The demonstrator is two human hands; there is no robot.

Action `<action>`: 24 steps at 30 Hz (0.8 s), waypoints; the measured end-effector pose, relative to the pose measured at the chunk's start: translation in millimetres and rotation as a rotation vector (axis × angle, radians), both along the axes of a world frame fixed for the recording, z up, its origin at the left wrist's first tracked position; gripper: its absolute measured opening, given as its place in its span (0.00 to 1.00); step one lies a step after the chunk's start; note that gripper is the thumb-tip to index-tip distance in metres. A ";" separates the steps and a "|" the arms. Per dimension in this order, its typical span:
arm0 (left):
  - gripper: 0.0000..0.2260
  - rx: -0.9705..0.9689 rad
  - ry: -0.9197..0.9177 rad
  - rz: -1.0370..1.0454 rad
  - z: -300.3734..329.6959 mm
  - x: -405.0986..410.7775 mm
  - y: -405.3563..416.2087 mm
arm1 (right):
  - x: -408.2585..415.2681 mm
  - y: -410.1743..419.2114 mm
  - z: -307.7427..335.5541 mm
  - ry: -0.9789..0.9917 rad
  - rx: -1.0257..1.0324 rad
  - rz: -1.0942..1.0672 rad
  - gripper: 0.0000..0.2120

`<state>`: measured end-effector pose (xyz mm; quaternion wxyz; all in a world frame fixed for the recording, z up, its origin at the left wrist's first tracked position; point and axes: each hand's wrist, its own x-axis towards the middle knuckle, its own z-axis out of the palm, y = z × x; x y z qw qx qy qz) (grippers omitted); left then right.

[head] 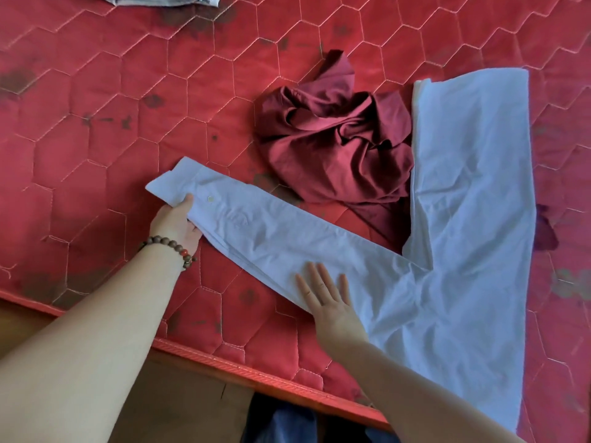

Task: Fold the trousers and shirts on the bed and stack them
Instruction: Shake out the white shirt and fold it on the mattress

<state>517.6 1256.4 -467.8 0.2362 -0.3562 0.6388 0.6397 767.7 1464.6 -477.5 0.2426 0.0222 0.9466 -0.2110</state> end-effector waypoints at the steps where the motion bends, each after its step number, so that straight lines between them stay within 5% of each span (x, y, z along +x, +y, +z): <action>1: 0.20 -0.001 0.031 -0.024 -0.1 5.7 5.6 | 1.7 0.9 0.4 -0.001 -0.014 -0.001 0.49; 10: 0.22 0.114 0.300 -0.052 35.3 -10.8 37.1 | 9.7 8.6 9.3 -0.018 -0.133 0.058 0.46; 17: 0.20 0.130 -0.171 -0.048 19.5 24.3 41.4 | 21.0 17.3 25.3 0.113 -0.057 -0.036 0.28; 24: 0.17 0.106 -0.284 -0.039 2.1 116.2 88.0 | 59.5 74.6 23.7 0.194 0.215 -0.408 0.27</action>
